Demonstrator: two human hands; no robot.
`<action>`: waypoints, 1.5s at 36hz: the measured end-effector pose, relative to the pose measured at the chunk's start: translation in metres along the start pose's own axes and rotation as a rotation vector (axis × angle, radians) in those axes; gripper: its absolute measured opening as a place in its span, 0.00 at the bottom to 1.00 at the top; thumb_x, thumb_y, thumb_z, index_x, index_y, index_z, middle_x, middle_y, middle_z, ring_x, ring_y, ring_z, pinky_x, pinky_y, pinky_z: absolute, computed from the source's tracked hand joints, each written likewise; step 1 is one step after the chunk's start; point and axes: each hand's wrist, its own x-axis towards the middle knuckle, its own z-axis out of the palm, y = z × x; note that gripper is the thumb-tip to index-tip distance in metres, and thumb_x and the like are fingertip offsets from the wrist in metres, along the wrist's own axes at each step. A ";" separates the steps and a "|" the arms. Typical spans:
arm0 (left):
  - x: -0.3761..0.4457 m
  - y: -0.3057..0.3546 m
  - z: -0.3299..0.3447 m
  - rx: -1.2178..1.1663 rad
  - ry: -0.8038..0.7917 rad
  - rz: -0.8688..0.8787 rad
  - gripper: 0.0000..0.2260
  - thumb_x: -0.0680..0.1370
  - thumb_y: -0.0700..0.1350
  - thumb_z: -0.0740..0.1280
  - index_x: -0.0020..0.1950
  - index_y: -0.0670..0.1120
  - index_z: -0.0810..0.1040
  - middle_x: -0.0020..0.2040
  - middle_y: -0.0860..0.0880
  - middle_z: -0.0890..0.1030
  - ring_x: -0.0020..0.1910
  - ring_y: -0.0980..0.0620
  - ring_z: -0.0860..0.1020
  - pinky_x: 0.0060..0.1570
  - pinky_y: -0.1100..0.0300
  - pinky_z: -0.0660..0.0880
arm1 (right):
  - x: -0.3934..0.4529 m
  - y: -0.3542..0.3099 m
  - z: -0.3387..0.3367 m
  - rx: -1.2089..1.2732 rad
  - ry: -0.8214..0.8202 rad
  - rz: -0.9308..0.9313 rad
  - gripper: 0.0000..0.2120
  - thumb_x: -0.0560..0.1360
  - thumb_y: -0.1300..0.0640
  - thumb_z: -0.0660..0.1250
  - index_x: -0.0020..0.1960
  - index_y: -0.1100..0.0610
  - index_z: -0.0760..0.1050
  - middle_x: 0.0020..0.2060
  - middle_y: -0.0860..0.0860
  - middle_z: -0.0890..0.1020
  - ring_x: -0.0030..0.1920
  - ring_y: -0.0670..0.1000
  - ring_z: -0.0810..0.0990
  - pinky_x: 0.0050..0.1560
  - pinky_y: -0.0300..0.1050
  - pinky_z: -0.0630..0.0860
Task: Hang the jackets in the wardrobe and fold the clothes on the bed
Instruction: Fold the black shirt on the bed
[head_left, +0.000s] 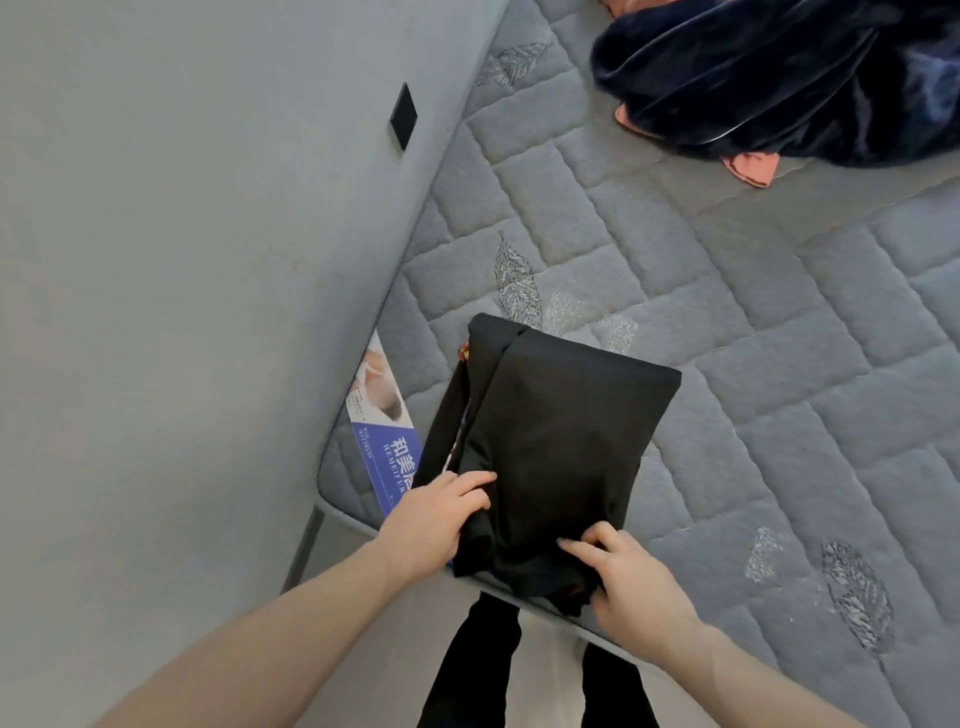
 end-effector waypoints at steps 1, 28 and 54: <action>0.001 0.001 0.003 0.021 -0.061 -0.007 0.20 0.75 0.36 0.63 0.66 0.50 0.75 0.79 0.57 0.62 0.68 0.50 0.70 0.54 0.53 0.77 | 0.000 -0.002 0.004 0.016 -0.005 0.022 0.33 0.75 0.58 0.62 0.78 0.40 0.65 0.64 0.40 0.68 0.63 0.45 0.69 0.56 0.38 0.75; 0.067 0.000 -0.006 -0.925 -0.017 -1.090 0.60 0.60 0.60 0.83 0.81 0.55 0.47 0.80 0.45 0.57 0.78 0.39 0.60 0.72 0.41 0.64 | 0.042 -0.005 -0.010 1.185 0.257 0.812 0.42 0.64 0.46 0.84 0.71 0.56 0.69 0.58 0.46 0.79 0.57 0.50 0.79 0.56 0.45 0.76; 0.019 0.062 0.010 -0.523 -0.570 -0.727 0.30 0.74 0.71 0.63 0.58 0.46 0.79 0.54 0.46 0.82 0.53 0.47 0.81 0.59 0.50 0.78 | 0.047 0.029 -0.055 0.759 0.283 0.555 0.25 0.69 0.67 0.64 0.63 0.50 0.69 0.51 0.46 0.79 0.50 0.53 0.79 0.42 0.45 0.74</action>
